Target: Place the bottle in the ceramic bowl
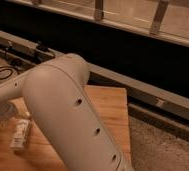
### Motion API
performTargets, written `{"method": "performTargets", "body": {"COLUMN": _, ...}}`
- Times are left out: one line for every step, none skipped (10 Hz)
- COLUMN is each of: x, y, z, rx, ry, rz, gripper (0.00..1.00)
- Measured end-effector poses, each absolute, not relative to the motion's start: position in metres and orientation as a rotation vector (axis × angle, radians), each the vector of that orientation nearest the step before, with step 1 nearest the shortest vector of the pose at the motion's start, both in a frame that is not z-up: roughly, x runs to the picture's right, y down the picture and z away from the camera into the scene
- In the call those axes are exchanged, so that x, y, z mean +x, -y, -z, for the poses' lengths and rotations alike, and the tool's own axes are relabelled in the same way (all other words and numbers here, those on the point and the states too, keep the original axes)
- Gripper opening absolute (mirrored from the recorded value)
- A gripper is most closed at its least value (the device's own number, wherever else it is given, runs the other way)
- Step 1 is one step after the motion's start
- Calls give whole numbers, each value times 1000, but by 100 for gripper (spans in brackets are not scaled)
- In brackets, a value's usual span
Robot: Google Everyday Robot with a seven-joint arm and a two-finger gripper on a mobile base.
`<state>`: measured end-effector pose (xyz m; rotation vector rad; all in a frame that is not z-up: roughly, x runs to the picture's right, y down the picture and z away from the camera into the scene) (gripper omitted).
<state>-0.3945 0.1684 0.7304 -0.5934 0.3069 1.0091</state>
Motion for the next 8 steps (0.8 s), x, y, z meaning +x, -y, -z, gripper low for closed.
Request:
{"method": "performTargets", "body": {"x": -388, "y": -168, "z": -739, "rx": -589, "ry": -323, "rz": -1020, "gripper": 65}}
{"method": "performTargets", "body": {"x": -382, "y": -172, "z": -748, "rx": -594, "ry": -343, "rz": -1028, "gripper": 65}}
{"method": "performTargets", "body": {"x": -381, "y": -176, "z": -754, "rx": -603, "ry": -354, "rz": -1032, "gripper": 65}}
{"method": "performTargets", "body": {"x": -381, "y": -180, "z": -758, "rx": -613, "ry": -357, "rz": -1038, "gripper": 65}}
{"method": "performTargets", "body": {"x": -379, "y": -177, "z": -759, "rx": -610, "ry": -354, "rz": -1042, "gripper": 65}}
{"method": "performTargets", "body": {"x": -379, "y": -177, "z": -759, "rx": -609, "ry": -356, "rz": -1040, "gripper": 65}}
{"method": "performTargets", "body": {"x": -380, "y": -179, "z": -758, "rx": -610, "ry": -355, "rz": -1038, "gripper": 65}}
{"method": "performTargets", "body": {"x": -380, "y": -178, "z": -758, "rx": -610, "ry": -355, "rz": -1037, "gripper": 65}}
